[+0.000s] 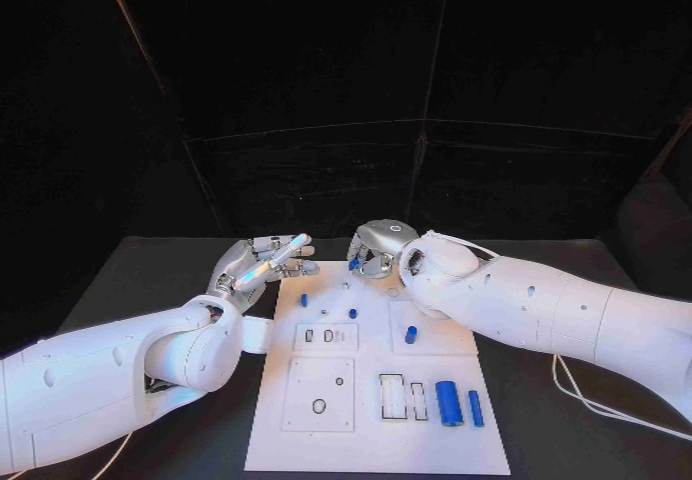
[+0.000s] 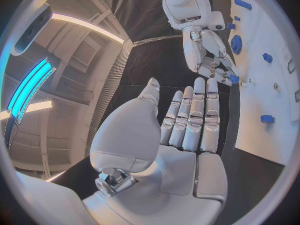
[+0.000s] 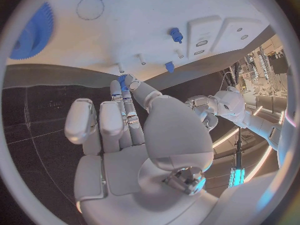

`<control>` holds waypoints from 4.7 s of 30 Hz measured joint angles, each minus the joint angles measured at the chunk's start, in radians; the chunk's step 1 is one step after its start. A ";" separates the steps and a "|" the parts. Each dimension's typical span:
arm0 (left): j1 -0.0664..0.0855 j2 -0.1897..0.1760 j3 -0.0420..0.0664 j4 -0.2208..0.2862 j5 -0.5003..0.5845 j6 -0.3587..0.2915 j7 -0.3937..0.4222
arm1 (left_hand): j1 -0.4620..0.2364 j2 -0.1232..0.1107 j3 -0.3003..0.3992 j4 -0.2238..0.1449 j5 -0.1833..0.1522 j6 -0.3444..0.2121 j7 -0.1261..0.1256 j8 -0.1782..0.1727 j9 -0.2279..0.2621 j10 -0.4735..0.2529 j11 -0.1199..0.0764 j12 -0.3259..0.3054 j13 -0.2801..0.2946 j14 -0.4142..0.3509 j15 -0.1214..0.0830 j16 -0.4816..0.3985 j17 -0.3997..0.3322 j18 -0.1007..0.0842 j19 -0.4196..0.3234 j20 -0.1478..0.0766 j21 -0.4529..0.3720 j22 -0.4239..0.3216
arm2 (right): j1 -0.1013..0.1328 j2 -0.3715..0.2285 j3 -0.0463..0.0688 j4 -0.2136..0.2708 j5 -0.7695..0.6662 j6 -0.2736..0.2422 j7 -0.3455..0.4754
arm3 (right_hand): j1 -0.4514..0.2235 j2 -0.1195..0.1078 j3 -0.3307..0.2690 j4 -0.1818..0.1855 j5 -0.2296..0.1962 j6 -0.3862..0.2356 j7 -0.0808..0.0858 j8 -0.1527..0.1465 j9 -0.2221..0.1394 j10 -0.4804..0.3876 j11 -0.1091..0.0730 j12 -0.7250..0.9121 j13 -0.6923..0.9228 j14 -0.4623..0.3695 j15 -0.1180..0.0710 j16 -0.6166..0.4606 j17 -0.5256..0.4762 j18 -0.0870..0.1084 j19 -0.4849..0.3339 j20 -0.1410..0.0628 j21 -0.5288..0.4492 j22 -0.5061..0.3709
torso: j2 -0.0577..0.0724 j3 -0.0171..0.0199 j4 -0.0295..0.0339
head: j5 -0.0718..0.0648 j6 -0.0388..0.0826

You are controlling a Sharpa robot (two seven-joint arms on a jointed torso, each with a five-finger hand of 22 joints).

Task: Assemble the parts on the task board

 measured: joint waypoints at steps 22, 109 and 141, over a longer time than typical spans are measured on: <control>0.009 -0.003 0.000 0.007 0.000 0.000 -0.001 | 0.000 0.000 0.000 -0.006 0.000 0.000 0.000 -0.004 0.000 0.000 0.000 -0.004 0.000 0.000 0.000 -0.004 0.000 0.000 0.000 0.000 -0.007 -0.001 | 0.001 0.045 0.001 -0.064 0.004 0.050 -0.008 | -0.009 -0.009 0.004 0.016 -0.006 -0.006 0.005 -0.008 -0.005 -0.007 0.007 -0.008 -0.002 0.000 0.000 0.000 -0.006 0.000 -0.002 0.002 0.000 -0.003 | 0.007 -0.0013 0.0026 | 0.002 -0.007; 0.013 -0.012 0.000 -0.012 0.000 0.031 -0.009 | -0.003 0.003 -0.003 -0.008 0.000 0.000 0.000 -0.008 0.000 -0.004 0.004 -0.009 0.000 0.000 0.000 -0.009 0.003 0.000 0.000 0.000 -0.011 -0.006 | 0.001 -0.243 0.030 0.109 0.225 0.200 -0.147 | 0.208 -0.102 -0.406 0.400 0.123 -0.214 0.018 -0.007 -0.011 -0.041 0.005 0.890 0.829 -0.002 0.002 0.228 0.373 -0.024 0.084 0.009 0.069 0.156 | 0.000 -0.0021 -0.0146 | -0.002 -0.012; 0.012 -0.012 0.000 -0.013 0.000 0.034 -0.014 | -0.003 0.003 0.000 -0.011 0.000 0.000 0.000 -0.008 0.000 -0.004 0.004 -0.009 0.001 0.000 0.000 -0.012 0.003 0.000 0.000 0.000 -0.011 -0.007 | -0.001 -0.234 0.029 0.129 0.060 0.166 -0.171 | 0.202 -0.082 -0.307 0.332 0.001 -0.113 -0.002 0.015 -0.004 0.032 -0.018 1.026 0.977 -0.002 -0.009 0.241 0.375 -0.039 0.118 -0.007 0.088 0.170 | 0.000 -0.0032 -0.0131 | -0.008 -0.020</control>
